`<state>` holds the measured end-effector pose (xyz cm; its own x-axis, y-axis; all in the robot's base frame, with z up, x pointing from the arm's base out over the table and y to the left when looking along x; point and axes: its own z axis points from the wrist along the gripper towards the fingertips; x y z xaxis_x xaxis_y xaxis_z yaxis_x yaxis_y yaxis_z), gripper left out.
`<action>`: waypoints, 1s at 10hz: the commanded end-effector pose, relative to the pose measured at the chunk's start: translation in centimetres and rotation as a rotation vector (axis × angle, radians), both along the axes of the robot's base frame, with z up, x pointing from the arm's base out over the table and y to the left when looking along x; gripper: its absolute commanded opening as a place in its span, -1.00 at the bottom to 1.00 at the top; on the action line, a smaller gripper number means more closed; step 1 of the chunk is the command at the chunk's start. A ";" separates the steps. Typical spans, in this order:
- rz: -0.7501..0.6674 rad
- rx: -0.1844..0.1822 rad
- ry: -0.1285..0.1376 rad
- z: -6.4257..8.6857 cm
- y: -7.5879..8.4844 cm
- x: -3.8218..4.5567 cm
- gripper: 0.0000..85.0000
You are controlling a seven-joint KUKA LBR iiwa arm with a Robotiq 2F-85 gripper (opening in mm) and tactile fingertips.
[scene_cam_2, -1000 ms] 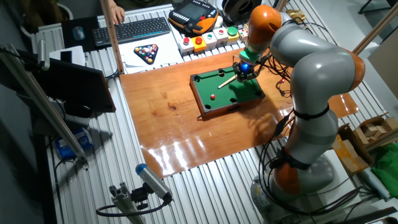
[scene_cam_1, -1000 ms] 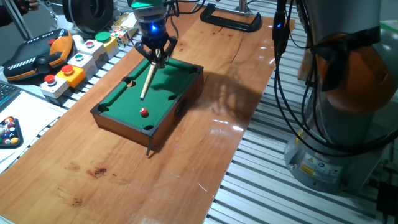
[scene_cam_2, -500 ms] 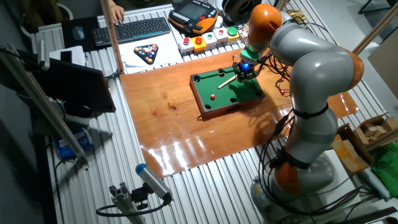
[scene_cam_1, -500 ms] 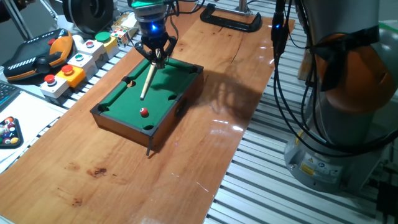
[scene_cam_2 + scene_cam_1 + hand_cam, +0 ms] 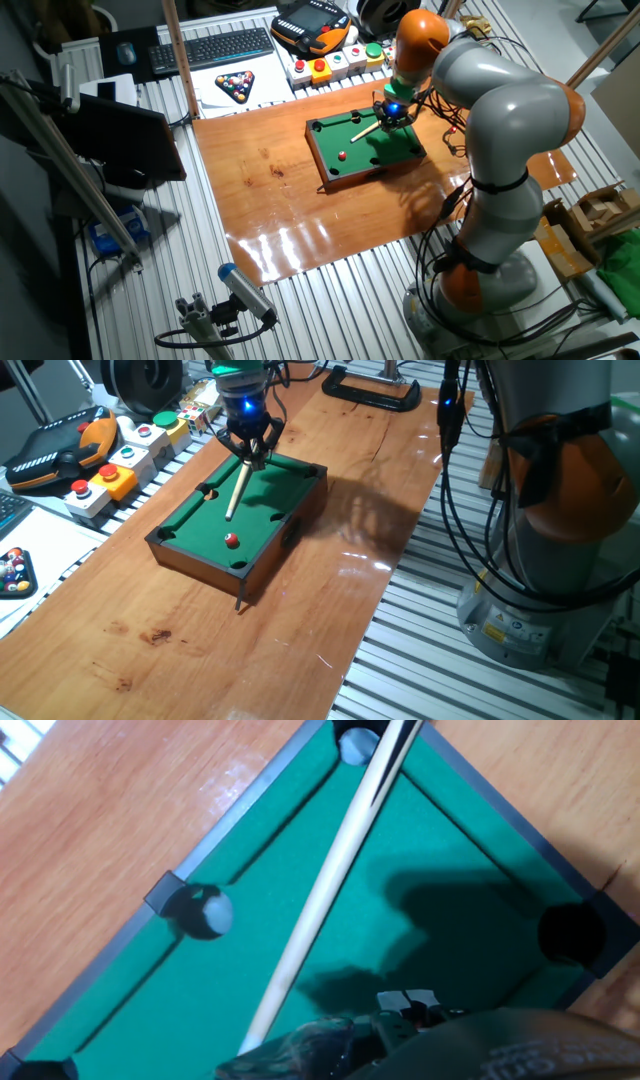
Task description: Hit the pool ball
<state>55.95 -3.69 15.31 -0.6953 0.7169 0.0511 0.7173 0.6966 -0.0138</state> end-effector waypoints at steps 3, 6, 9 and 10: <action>-0.027 -0.001 0.004 0.0 0.0 0.03 -0.98; -0.091 -0.005 0.004 -0.5 -0.1 0.55 -0.98; -0.146 0.035 0.007 -1.2 -1.3 1.22 -0.98; -0.143 0.031 0.007 -1.4 -1.8 1.13 -0.98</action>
